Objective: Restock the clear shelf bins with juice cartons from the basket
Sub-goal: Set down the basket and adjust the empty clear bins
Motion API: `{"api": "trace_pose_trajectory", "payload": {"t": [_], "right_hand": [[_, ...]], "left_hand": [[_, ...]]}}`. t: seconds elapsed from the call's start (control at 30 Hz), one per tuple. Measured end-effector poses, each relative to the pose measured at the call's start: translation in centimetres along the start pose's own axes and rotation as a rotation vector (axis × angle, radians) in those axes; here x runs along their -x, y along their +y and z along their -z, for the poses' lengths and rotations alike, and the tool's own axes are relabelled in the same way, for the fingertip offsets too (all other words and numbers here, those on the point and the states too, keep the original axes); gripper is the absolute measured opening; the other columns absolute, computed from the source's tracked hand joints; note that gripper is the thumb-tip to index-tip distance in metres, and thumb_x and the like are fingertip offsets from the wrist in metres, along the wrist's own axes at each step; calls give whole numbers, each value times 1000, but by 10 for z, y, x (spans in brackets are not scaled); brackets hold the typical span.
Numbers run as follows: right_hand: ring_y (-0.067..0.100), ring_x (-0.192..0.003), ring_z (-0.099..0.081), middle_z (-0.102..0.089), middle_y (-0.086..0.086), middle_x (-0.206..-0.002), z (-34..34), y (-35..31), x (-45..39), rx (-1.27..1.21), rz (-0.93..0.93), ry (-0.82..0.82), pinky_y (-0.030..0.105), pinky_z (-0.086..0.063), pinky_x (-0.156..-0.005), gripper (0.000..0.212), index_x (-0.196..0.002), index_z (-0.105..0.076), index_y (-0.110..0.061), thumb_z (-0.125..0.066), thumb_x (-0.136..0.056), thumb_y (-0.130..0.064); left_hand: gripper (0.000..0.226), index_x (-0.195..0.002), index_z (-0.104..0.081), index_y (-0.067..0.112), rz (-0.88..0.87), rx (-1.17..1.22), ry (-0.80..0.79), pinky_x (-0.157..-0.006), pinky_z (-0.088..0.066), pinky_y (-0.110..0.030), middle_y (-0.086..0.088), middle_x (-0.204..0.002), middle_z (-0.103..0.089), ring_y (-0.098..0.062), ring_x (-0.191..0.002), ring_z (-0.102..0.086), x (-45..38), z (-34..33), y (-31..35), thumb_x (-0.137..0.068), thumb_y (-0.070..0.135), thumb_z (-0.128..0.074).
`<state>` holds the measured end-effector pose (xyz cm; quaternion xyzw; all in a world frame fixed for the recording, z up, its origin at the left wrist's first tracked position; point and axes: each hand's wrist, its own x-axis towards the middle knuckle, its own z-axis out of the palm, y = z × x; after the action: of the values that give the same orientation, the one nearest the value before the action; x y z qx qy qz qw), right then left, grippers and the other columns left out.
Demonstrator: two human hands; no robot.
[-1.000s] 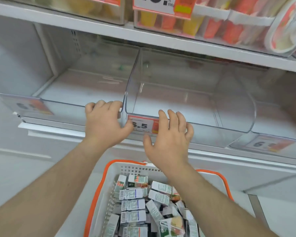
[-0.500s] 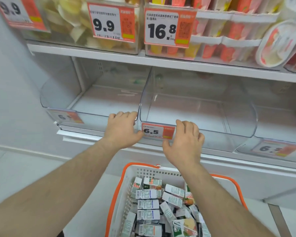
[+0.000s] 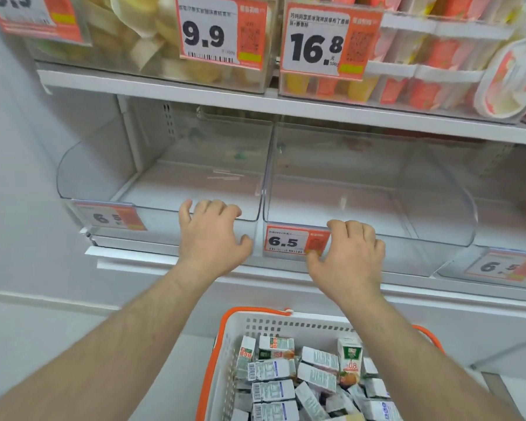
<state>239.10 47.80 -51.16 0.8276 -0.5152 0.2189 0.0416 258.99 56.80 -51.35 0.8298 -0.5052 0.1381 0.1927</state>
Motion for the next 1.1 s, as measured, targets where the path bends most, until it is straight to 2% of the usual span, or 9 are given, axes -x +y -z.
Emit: {"api": "trace_pose_trajectory", "payload": {"t": [0.1,0.2,0.33,0.47,0.6,0.7,0.9,1.03,1.1], "right_hand": [[30,-113,-45,-58,7,-117,6,0,-1,0,7,-51,42,-37,-90,47,-119,-57,-17,-63,-80,-42],[28,-121,-43,-54,4,-126,19,3,-5,31,-20,-144,41,-37,-95,50,-125,-52,-20,-60,-82,-44],[25,-127,-41,-50,2,-135,32,18,-15,59,-73,-241,41,-37,-97,56,-132,-46,-21,-60,-83,-42],[25,-126,-43,-51,3,-133,35,24,-17,133,-13,-297,40,-39,-97,47,-129,-48,-22,-56,-87,-40],[25,-121,-46,-56,2,-128,36,20,-18,128,-45,-289,39,-41,-96,38,-120,-54,-22,-55,-89,-43],[25,-119,-48,-58,2,-126,36,18,-17,133,-47,-272,39,-42,-96,37,-118,-56,-22,-56,-89,-44],[24,-118,-48,-58,2,-126,35,21,-18,127,-14,-271,39,-42,-95,33,-118,-56,-21,-52,-93,-43],[25,-119,-47,-57,3,-126,35,24,-19,121,15,-267,40,-41,-96,34,-119,-55,-20,-49,-96,-44],[25,-121,-45,-56,3,-128,34,24,-20,123,12,-268,40,-40,-97,36,-121,-55,-20,-48,-96,-45]], "left_hand": [[27,-101,-64,25,-36,37,-26,-106,-17,-38,6,-101,-61,-23,-106,-51,-1,3,-7,-82,44,-63],[15,-95,-61,26,-84,51,-165,-92,-23,-33,7,-97,-59,-21,-104,-49,-9,18,-10,-91,39,-56],[15,-88,-60,27,-148,-22,-255,-76,-19,-31,7,-91,-56,-22,-103,-45,-17,34,-9,-95,21,-48],[18,-83,-50,27,-178,50,-245,-81,-20,-32,10,-88,-52,-18,-96,-41,-40,74,-8,-96,14,-47],[20,-81,-47,26,-243,23,-269,-81,-22,-33,10,-80,-52,-19,-90,-41,-49,111,-9,-97,14,-47],[17,-86,-46,28,-272,-59,-271,-78,-20,-33,10,-88,-50,-17,-91,-36,-20,93,-13,-98,16,-46],[19,-89,-48,31,-260,-52,-233,-74,-15,-33,12,-90,-48,-19,-101,-41,11,43,-16,-99,15,-45],[18,-94,-56,27,-232,-21,-192,-88,-22,-34,10,-94,-56,-19,-100,-45,14,36,-18,-97,15,-44],[16,-93,-57,27,-226,-12,-192,-88,-22,-34,9,-94,-56,-19,-100,-47,18,40,-17,-97,19,-43]]}}
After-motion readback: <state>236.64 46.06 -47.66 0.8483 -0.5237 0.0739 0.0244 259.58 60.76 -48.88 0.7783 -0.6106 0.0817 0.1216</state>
